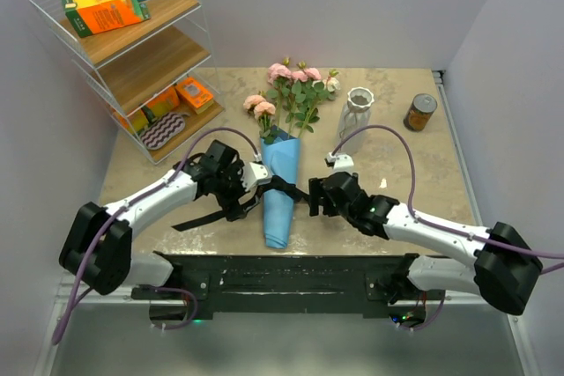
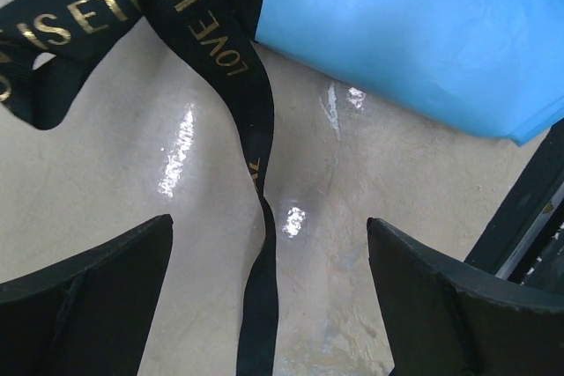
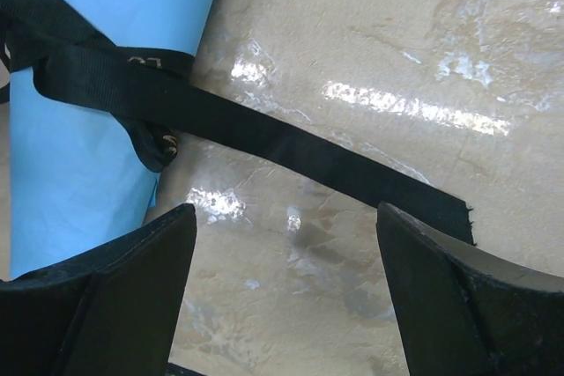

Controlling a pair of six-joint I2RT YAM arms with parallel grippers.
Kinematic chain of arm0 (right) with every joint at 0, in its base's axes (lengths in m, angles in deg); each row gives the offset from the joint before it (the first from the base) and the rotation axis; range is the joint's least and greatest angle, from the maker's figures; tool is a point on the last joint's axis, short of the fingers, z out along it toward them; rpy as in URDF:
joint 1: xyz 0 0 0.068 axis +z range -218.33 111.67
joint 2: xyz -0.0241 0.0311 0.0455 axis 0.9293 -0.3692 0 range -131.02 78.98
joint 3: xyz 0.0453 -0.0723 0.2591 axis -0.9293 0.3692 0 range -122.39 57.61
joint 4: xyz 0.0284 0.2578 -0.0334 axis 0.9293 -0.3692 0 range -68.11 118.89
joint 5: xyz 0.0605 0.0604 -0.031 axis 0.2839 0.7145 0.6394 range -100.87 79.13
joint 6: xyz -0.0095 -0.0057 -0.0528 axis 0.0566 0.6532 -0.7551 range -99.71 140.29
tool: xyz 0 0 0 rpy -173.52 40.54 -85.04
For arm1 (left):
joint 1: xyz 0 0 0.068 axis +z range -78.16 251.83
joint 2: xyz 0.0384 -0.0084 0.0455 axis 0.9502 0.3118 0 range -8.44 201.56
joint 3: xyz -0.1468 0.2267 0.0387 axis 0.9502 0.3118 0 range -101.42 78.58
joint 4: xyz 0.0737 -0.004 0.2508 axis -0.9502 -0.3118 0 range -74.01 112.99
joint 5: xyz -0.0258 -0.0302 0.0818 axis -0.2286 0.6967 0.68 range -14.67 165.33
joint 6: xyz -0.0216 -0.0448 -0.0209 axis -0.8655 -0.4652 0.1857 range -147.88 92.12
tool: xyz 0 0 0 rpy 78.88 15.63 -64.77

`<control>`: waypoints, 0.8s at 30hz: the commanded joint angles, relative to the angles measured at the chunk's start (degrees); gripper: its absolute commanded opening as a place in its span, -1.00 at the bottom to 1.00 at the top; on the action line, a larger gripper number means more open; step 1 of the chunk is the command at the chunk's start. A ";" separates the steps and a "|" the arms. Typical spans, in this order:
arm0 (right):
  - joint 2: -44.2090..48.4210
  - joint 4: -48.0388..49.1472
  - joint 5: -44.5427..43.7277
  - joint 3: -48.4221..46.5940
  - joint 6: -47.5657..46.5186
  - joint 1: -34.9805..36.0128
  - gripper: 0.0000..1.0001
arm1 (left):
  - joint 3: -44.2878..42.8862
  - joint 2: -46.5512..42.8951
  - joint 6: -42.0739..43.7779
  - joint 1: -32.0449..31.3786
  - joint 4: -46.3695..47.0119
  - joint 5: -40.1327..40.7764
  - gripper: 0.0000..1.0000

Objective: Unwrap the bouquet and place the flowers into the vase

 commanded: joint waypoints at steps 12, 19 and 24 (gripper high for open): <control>-4.33 3.80 -10.88 1.53 6.87 7.92 0.65 | 2.29 5.05 2.93 -0.34 8.27 5.65 0.03; -12.24 8.10 -14.66 -2.25 6.51 11.34 0.62 | -0.87 7.60 0.91 -0.34 7.49 6.26 -0.50; -17.43 7.84 -22.04 -4.19 7.04 15.21 0.58 | -0.96 5.41 0.91 -0.34 6.96 6.26 -0.70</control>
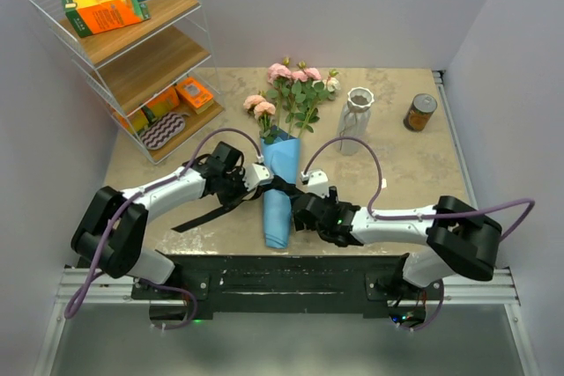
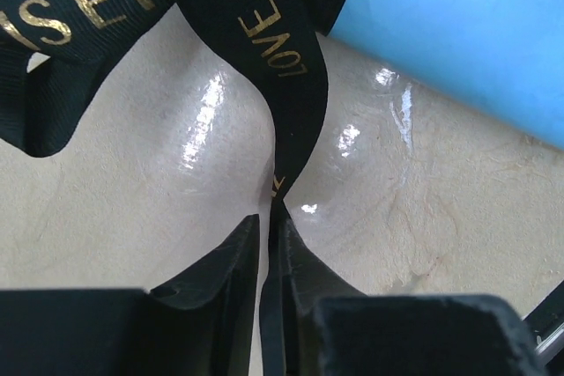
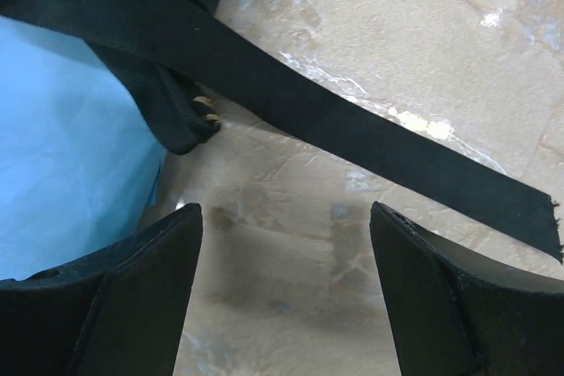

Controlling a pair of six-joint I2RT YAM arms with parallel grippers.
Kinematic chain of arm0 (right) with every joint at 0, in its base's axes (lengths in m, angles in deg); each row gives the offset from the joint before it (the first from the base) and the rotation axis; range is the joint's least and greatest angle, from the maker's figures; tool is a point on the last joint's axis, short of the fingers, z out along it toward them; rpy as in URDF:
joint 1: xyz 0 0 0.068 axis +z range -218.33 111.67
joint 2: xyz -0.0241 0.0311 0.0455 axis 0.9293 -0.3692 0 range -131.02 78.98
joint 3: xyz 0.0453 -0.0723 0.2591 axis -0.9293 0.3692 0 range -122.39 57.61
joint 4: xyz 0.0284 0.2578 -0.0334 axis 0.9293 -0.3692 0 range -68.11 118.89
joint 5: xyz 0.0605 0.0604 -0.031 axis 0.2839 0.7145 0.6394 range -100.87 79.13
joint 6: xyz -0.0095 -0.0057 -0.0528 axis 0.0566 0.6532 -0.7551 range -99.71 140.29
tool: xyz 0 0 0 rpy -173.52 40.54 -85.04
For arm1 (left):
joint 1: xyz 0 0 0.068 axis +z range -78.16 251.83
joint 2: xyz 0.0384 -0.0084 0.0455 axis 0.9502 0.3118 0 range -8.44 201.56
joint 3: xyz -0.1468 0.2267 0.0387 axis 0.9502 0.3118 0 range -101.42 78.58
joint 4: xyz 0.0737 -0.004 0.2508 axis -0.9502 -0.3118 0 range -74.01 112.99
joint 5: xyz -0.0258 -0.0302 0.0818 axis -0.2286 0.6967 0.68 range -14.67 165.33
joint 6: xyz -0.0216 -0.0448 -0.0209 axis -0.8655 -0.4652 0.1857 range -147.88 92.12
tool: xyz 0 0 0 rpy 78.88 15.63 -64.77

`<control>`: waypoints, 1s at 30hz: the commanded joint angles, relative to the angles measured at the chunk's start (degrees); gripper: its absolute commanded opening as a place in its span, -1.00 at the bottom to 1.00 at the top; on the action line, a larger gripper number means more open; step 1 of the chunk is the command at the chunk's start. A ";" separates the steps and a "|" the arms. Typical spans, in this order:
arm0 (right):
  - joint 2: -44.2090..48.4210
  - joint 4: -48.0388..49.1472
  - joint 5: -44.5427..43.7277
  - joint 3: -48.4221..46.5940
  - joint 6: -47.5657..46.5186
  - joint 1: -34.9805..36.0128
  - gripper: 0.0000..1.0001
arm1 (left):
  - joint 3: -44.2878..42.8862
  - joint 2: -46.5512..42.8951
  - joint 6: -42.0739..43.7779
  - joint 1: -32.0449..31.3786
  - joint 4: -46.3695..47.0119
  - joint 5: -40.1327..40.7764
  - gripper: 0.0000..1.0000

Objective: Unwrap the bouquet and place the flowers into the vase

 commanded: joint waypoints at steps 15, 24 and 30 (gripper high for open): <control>-7.18 11.58 -19.00 -1.95 -2.64 4.23 0.58 | -6.68 -4.27 0.80 3.03 -4.63 -1.46 -1.00; -15.27 17.29 -21.90 -2.83 -3.87 4.23 0.48 | -8.01 -5.41 1.25 4.44 -7.45 -1.55 -1.00; -17.73 21.34 -21.29 -2.40 -5.81 2.91 0.32 | -7.92 -5.59 0.98 4.80 -7.89 -1.46 -1.00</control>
